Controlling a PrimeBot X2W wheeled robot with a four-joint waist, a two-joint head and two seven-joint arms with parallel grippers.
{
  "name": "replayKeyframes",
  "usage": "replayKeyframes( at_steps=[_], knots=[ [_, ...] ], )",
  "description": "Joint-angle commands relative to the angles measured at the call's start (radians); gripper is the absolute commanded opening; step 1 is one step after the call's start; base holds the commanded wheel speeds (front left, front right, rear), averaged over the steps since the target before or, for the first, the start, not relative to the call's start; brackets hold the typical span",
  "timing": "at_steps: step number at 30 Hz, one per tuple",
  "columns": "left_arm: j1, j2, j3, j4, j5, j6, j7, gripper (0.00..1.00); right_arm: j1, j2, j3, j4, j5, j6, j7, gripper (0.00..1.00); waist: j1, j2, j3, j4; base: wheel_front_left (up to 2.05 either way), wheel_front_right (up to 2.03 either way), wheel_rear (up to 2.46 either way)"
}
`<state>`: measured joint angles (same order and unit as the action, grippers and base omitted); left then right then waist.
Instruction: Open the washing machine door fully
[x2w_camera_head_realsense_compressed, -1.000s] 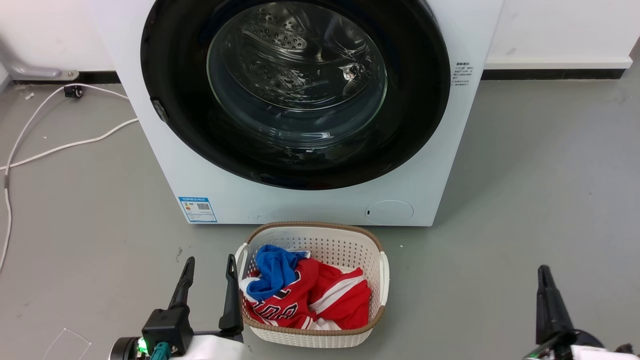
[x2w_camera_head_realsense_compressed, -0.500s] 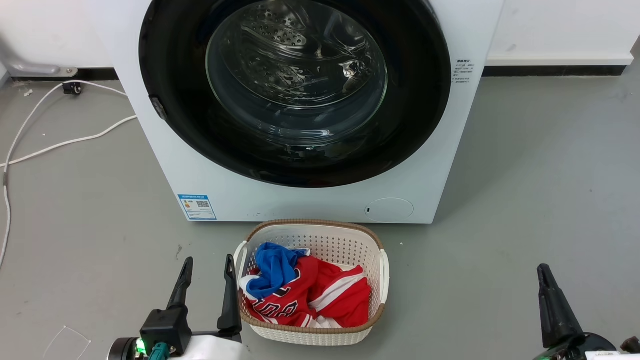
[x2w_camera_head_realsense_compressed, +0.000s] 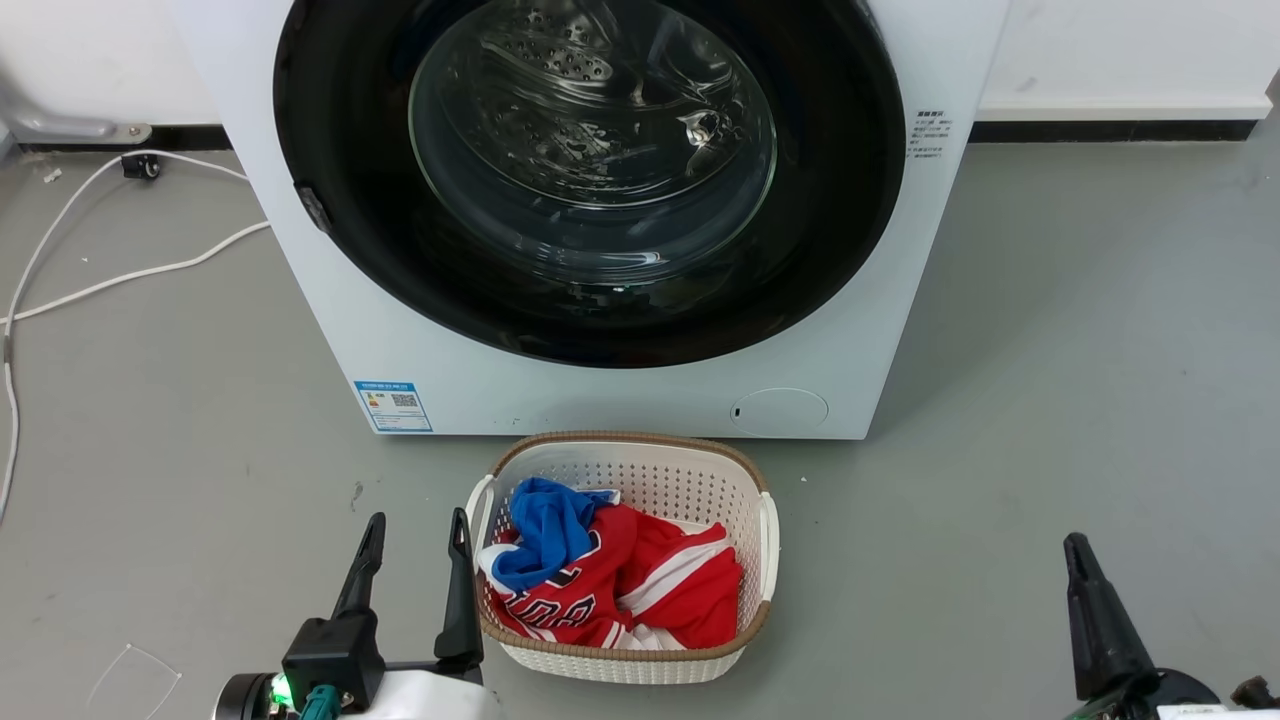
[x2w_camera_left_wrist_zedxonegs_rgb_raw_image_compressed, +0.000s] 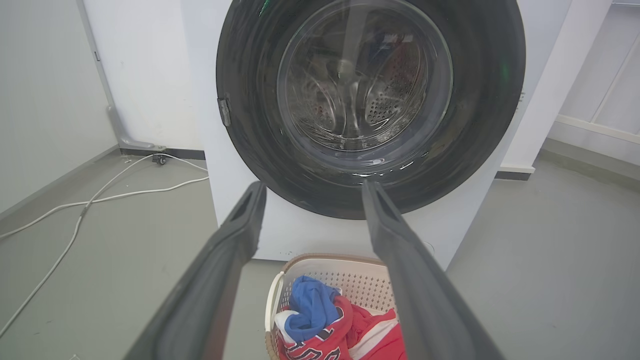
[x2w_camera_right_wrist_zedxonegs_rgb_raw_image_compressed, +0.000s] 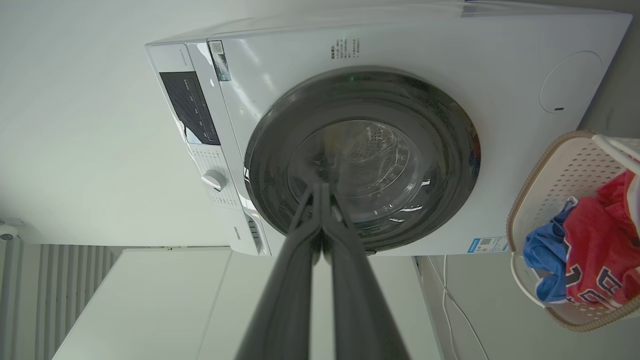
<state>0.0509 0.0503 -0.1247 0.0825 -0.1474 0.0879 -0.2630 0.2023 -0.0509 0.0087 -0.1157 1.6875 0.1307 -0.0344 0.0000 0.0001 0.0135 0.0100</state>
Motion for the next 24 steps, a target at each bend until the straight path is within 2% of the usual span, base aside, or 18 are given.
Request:
replayKeyframes(
  at_steps=[1, 5, 12, 17, 24],
  knots=[
    [-0.011, 0.0, 0.003, -0.003, 0.007, 0.001, -0.003, 1.0, -0.018, 0.001, -0.006, 0.004, -0.007, 0.0, 0.0, 0.0, 0.0, -0.0001, 0.004, 0.0, 0.0, 0.0, 0.0],
    [-0.023, 0.0, 0.006, -0.009, 0.014, 0.0, -0.003, 1.0, -0.05, 0.001, -0.041, 0.01, -0.017, 0.0, 0.009, 0.0, 0.0, -0.0001, 0.028, 0.0, 0.0, 0.0, 0.0],
    [-0.068, 0.0, 0.009, -0.027, 0.023, -0.002, -0.003, 1.0, -0.176, -0.031, -0.184, 0.05, 0.011, 0.0, 0.044, 0.0, 0.0, -0.0001, 0.104, 0.003, 0.0, 0.0, 0.0],
    [-0.12, 0.0, 0.011, -0.045, 0.033, -0.006, -0.003, 1.0, -0.328, -0.087, -0.269, 0.113, 0.027, 0.0, 0.092, 0.0, 0.0, -0.0001, 0.187, 0.003, 0.0, 0.0, 0.0],
    [-0.212, 0.0, 0.011, -0.063, 0.047, -0.017, -0.003, 1.0, -0.571, -0.183, -0.324, 0.227, 0.045, 0.0, 0.18, 0.0, 0.0, -0.0001, 0.309, 0.014, 0.0, 0.0, 0.0]
  ],
)
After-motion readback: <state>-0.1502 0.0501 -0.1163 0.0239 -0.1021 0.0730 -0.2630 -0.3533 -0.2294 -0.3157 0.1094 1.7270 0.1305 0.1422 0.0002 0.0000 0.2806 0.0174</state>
